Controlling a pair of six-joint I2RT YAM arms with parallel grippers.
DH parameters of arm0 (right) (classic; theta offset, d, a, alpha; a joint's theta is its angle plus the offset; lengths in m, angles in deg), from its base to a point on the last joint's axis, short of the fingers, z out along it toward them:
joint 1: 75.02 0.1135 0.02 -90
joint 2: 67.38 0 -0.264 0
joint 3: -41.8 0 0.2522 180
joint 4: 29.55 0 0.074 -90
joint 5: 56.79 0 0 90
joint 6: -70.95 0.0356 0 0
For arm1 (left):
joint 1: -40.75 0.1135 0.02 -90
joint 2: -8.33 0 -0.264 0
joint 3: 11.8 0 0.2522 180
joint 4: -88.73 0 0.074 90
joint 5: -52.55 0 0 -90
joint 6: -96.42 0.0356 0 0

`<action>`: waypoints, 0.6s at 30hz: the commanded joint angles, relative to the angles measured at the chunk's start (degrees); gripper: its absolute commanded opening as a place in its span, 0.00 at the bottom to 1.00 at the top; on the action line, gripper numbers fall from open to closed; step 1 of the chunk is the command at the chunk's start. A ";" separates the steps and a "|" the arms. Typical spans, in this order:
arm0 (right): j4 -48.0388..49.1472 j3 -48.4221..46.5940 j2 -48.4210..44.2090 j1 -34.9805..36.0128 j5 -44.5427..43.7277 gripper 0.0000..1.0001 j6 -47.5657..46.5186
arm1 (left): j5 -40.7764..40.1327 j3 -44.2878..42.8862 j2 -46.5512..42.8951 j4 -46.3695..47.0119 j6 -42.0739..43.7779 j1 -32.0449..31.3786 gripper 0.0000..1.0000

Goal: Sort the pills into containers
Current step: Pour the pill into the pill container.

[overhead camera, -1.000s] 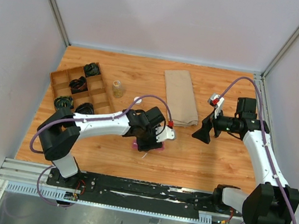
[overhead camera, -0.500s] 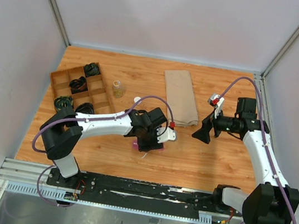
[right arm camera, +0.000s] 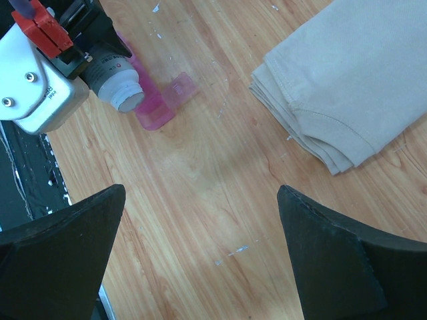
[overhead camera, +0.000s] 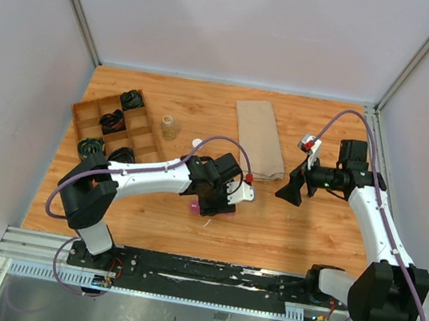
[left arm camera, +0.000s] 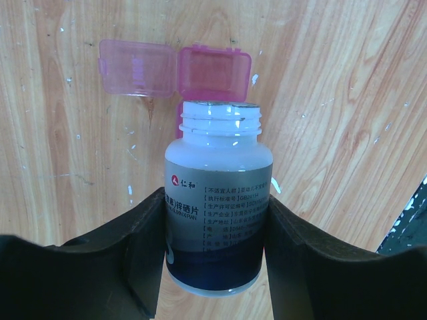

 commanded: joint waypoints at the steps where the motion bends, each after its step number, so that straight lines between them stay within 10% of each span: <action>1: -1.49 -1.29 0.25 -0.91 1.36 0.99 -0.87 | -0.33 -0.63 0.08 -0.26 1.05 -0.83 0.00; 18: -1.86 -1.38 0.48 -0.99 1.48 0.99 -1.04 | 0.13 -1.47 0.83 -1.04 0.77 -0.91 0.00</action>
